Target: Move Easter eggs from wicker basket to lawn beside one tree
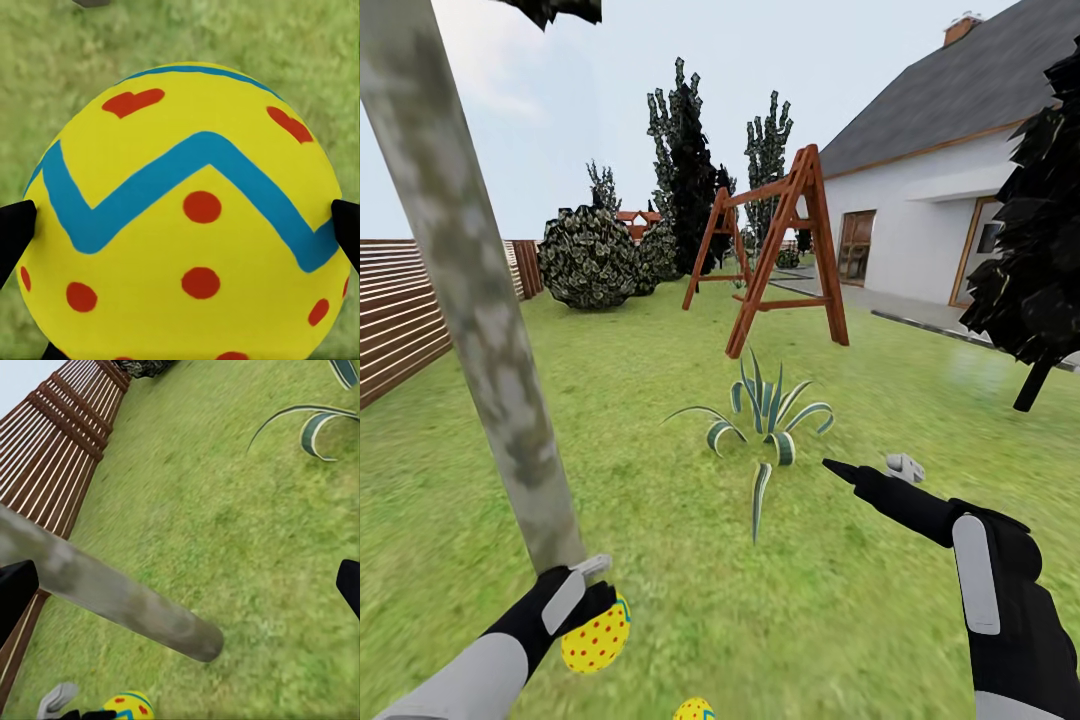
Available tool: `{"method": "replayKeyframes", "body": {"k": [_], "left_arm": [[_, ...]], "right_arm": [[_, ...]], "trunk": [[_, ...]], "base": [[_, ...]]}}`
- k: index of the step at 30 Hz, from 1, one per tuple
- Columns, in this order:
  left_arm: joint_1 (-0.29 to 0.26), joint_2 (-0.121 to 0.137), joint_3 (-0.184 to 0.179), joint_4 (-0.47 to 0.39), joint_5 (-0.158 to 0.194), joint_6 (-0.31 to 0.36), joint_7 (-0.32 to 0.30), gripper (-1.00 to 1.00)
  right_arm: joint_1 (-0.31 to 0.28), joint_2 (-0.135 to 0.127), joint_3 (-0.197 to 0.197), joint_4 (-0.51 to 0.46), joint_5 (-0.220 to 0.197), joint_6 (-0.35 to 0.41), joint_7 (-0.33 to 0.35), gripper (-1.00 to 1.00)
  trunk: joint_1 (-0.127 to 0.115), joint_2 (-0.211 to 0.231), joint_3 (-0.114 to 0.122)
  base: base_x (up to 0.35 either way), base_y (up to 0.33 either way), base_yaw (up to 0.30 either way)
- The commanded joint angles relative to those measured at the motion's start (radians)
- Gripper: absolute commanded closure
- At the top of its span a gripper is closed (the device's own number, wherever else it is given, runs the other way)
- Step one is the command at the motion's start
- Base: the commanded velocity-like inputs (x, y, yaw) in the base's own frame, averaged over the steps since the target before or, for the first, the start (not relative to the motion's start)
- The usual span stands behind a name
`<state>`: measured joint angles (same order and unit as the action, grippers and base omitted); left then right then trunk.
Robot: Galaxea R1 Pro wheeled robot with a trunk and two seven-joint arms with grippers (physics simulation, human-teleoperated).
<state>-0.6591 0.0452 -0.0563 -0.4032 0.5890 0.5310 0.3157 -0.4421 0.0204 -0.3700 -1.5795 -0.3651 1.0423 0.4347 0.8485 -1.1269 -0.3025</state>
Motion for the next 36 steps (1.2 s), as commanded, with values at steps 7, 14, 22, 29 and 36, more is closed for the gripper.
{"method": "replayKeyframes", "body": {"k": [7,14,22,29,36], "left_arm": [[-0.001,-0.004,-0.006,0.002,0.007,0.004,0.006,1.0],[-0.001,-0.005,-0.008,0.001,0.006,0.001,0.004,1.0],[-0.001,-0.038,-0.011,0.001,0.003,-0.009,0.009,1.0],[-0.001,-0.042,-0.011,0.001,0.003,-0.011,0.009,1.0],[-0.001,-0.043,-0.013,0.001,0.003,-0.011,0.009,1.0]], "right_arm": [[-0.001,0.001,-0.003,0.0,0.008,0.005,0.01,-1.0],[-0.001,0.0,-0.003,0.0,0.008,0.005,0.01,-1.0],[-0.002,0.0,0.004,0.001,0.008,0.005,0.01,-1.0],[-0.002,0.0,0.003,0.001,0.008,0.005,0.01,-1.0],[-0.002,0.0,0.004,0.002,0.009,0.005,0.01,-1.0]], "trunk": [[0.027,-0.05,-0.023],[0.054,-0.099,-0.045],[0.085,-0.155,-0.07],[0.111,-0.204,-0.092],[0.138,-0.253,-0.114]], "base": [[0.0,0.0,0.0],[0.0,0.0,0.0],[0.0,0.0,0.0],[0.0,0.0,0.0],[0.0,0.0,0.0]]}}
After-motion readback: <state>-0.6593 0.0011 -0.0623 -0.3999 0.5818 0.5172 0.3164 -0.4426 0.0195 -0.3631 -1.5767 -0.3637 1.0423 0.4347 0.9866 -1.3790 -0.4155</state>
